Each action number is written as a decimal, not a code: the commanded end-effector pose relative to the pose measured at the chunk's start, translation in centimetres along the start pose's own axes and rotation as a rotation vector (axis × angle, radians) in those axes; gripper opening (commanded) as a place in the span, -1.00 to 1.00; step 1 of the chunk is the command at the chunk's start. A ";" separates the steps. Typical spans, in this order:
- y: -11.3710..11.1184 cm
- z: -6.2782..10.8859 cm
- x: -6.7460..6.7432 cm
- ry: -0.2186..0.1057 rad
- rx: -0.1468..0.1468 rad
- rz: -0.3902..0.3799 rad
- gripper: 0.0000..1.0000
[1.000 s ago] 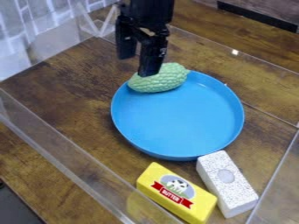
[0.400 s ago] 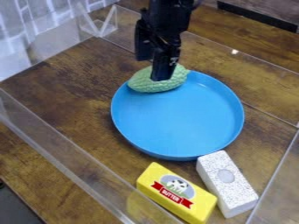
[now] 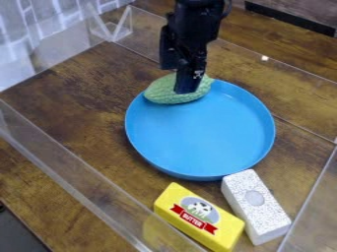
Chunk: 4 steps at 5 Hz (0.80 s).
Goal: Put the green object in the blue tray
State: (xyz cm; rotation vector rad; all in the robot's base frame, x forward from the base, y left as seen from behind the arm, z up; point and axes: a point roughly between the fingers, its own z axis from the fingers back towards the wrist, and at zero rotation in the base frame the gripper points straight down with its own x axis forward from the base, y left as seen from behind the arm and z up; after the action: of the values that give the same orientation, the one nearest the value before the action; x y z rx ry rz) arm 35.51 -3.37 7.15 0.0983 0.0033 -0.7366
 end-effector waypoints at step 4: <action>1.8 0.5 1.8 -0.113 0.092 -0.076 1.00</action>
State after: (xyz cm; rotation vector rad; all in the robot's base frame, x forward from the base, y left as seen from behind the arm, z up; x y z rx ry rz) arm 37.35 -3.50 6.17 0.1295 -0.0841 -0.8256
